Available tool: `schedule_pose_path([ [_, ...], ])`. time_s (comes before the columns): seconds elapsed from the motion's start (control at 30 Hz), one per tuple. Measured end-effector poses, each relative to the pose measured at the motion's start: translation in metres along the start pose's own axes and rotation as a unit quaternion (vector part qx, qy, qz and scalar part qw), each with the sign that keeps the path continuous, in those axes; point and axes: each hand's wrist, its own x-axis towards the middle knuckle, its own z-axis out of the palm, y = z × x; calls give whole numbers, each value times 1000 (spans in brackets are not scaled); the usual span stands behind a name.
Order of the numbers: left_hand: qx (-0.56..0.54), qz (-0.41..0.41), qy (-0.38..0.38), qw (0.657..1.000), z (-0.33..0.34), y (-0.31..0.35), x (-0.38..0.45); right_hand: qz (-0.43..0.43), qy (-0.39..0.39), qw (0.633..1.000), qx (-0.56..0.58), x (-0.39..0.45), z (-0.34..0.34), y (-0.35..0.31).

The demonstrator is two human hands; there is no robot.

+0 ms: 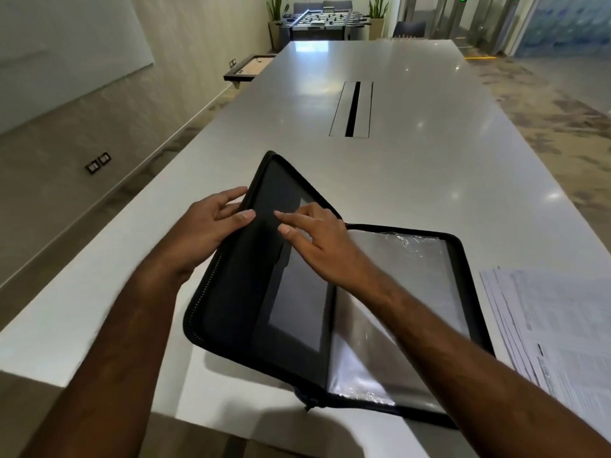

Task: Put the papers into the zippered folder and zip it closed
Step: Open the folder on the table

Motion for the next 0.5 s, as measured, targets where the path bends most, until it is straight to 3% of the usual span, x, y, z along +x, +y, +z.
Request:
schedule_pose_path([
  [0.23,108,-49,31,992,-25,-68,11,30,-53,989,-135,-16,32,50],
  [0.5,214,-100,33,971,4,-129,15,77,-86,967,-228,-48,44,95],
])
